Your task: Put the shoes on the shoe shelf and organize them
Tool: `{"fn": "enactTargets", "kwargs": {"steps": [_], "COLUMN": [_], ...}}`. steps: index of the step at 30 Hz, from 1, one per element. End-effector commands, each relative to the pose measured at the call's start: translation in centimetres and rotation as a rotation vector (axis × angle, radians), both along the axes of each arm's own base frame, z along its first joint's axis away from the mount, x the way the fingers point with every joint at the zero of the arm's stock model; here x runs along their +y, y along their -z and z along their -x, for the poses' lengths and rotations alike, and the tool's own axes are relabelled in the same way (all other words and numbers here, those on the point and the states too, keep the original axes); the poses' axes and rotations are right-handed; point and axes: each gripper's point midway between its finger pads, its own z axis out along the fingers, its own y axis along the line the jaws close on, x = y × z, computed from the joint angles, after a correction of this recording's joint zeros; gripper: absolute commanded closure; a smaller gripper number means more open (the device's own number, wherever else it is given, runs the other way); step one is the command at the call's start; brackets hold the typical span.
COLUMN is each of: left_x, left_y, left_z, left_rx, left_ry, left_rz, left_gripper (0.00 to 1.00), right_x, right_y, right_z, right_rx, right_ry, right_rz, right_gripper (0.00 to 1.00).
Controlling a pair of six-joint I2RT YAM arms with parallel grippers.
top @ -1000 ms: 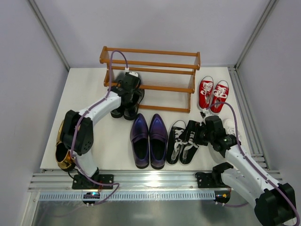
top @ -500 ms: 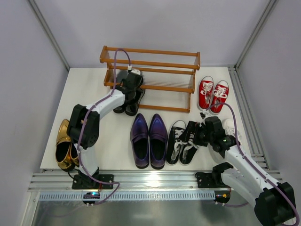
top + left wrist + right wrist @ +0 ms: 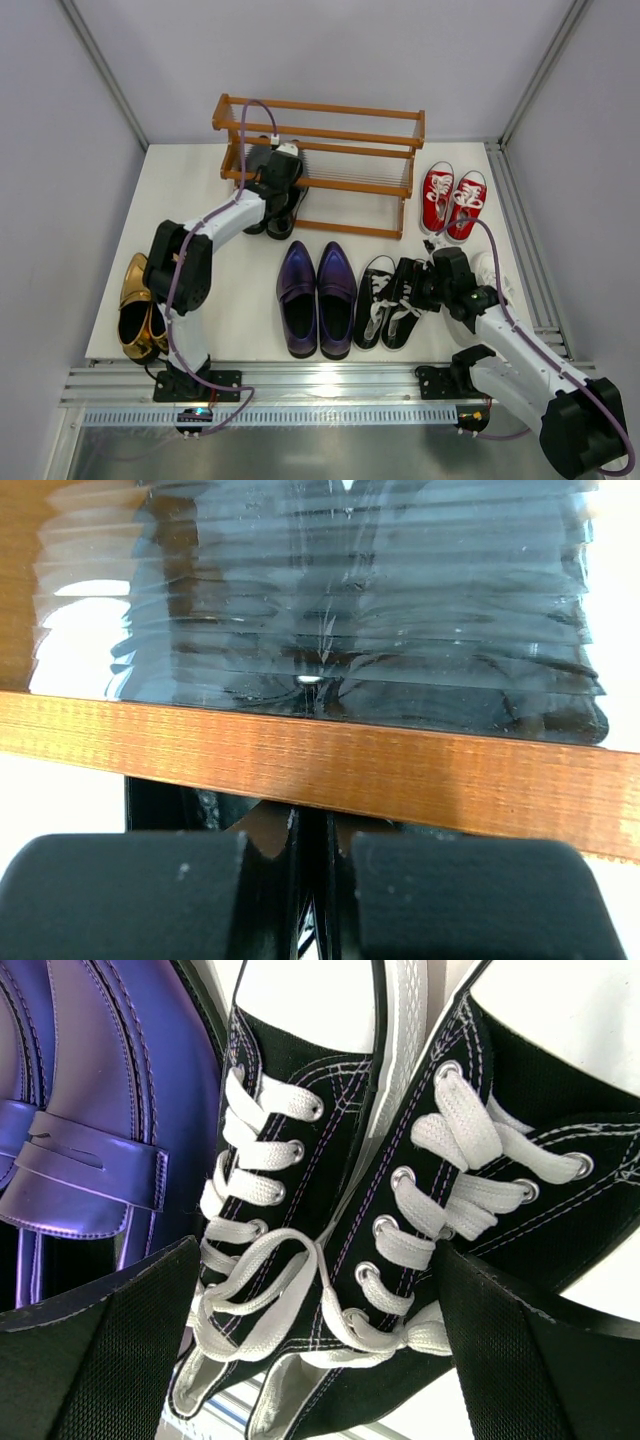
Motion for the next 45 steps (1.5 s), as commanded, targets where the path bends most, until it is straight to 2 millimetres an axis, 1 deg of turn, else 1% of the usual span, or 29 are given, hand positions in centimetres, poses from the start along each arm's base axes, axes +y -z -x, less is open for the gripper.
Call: {"fn": "enactTargets", "kwargs": {"steps": [1, 3, 7, 9, 10, 12, 13, 15, 16, 19, 22, 25, 26, 28, 29, 32, 33, 34, 35, 36, 37, 38, 39, 40, 41, 42, 43, 44, 45], "left_x": [1.1, 1.3, 1.4, 1.5, 1.6, 1.6, 1.7, 1.8, 1.7, 2.3, 2.8, 3.2, 3.4, 3.8, 4.1, 4.9, 5.3, 5.7, 5.8, 6.1, 6.2, 6.3, 6.3, 6.3, 6.7, 6.5, 6.7, 6.7, 6.8], "left_y": [-7.5, -6.2, -5.0, -4.8, -4.9, -5.0, -5.2, -5.4, -5.4, -6.1, -6.3, -7.5, -8.8, -9.6, -11.1, -12.1, -13.8, -13.4, -13.9, -14.9, -14.5, -14.6, -14.6, -15.4, -14.7, -14.7, -15.2, -14.6, -14.3], "left_z": [-4.4, -4.5, -4.4, -4.3, -4.3, -4.2, -4.1, -3.8, -3.6, -2.7, -2.1, -1.3, -0.8, 0.0, 0.7, 2.6, 3.6, 4.7, 5.4, 6.5, 7.7, 8.5, 9.2, 10.3, 11.5, 12.2, 13.3, 14.3, 15.0], "left_rx": [-0.289, -0.271, -0.254, -0.256, -0.257, -0.257, -0.257, -0.250, -0.248, -0.255, -0.252, -0.269, -0.293, -0.300, -0.323, -0.327, -0.355, -0.325, -0.331, -0.340, -0.299, -0.285, -0.277, -0.279, -0.235, -0.227, -0.230, -0.196, -0.185], "left_ry": [-0.107, -0.115, -0.128, -0.138, -0.138, -0.141, -0.142, -0.141, -0.142, -0.153, -0.164, -0.177, -0.183, -0.194, -0.198, -0.231, -0.243, -0.253, -0.277, -0.285, -0.288, -0.299, -0.320, -0.318, -0.325, -0.331, -0.328, -0.319, -0.321], "left_rz": [0.087, 0.087, 0.093, 0.099, 0.100, 0.101, 0.102, 0.103, 0.106, 0.103, 0.095, 0.109, 0.125, 0.145, 0.165, 0.211, 0.246, 0.245, 0.292, 0.324, 0.329, 0.350, 0.384, 0.424, 0.419, 0.452, 0.474, 0.479, 0.491], "left_gripper": [1.00, 1.00, 1.00, 0.93, 0.84, 0.73, 0.62, 0.50, 0.41, 0.29, 0.25, 0.20, 0.19, 0.16, 0.16, 0.08, 0.04, 0.03, 0.00, 0.00, 0.00, 0.00, 0.00, 0.00, 0.00, 0.00, 0.00, 0.00, 0.00], "right_x": [0.1, 0.1, 0.2, 0.2, 0.3, 0.3, 0.4, 0.5, 0.5, 0.6, 0.8, 0.8, 0.8, 0.8, 1.0, 1.8, 2.4, 2.7, 3.0, 3.4, 4.6, 5.8, 5.9, 7.7, 8.8, 8.7, 10.5, 11.2, 11.8], "right_y": [0.3, 0.5, 0.6, 0.6, 0.6, 0.6, 0.5, 0.3, 0.3, -0.1, -0.5, -0.9, -1.2, -1.9, -2.5, -4.8, -5.4, -6.0, -7.6, -7.9, -8.6, -9.9, -10.0, -10.2, -10.9, -10.3, -11.4, -11.1, -9.1], "right_z": [-0.4, -0.4, -0.4, -0.5, -0.5, -0.5, -0.6, -0.6, -0.6, -0.7, -0.7, -0.7, -0.7, -0.8, -0.9, -1.1, -0.8, -0.7, -1.2, -0.9, -0.2, -0.2, -0.3, 1.1, 0.8, 0.5, 1.3, 1.5, 1.5], "right_rx": [-0.015, -0.011, -0.003, -0.004, -0.002, -0.002, -0.005, -0.009, -0.009, -0.026, -0.036, -0.056, -0.065, -0.089, -0.107, -0.181, -0.198, -0.213, -0.250, -0.251, -0.259, -0.274, -0.278, -0.277, -0.277, -0.271, -0.278, -0.259, -0.214], "right_ry": [0.006, 0.006, 0.004, 0.002, 0.002, -0.002, -0.002, -0.007, -0.006, -0.012, -0.018, -0.024, -0.027, -0.027, -0.039, -0.078, -0.107, -0.119, -0.116, -0.135, -0.185, -0.213, -0.203, -0.273, -0.280, -0.251, -0.283, -0.287, -0.289], "right_rz": [0.002, 0.003, 0.004, 0.001, -0.001, -0.003, -0.007, -0.008, -0.009, -0.020, -0.029, -0.035, -0.036, -0.037, -0.040, -0.057, -0.060, -0.055, -0.049, -0.039, -0.038, -0.036, 0.011, 0.029, 0.056, 0.130, 0.124, 0.149, 0.230], "right_gripper": [0.03, 0.03, 0.03, 0.03, 0.03, 0.03, 0.02, 0.03, 0.03, 0.03, 0.03, 0.03, 0.03, 0.03, 0.03, 0.03, 0.03, 0.03, 0.03, 0.03, 0.03, 0.03, 0.03, 0.03, 0.03, 0.03, 0.03, 0.03, 0.03]}}
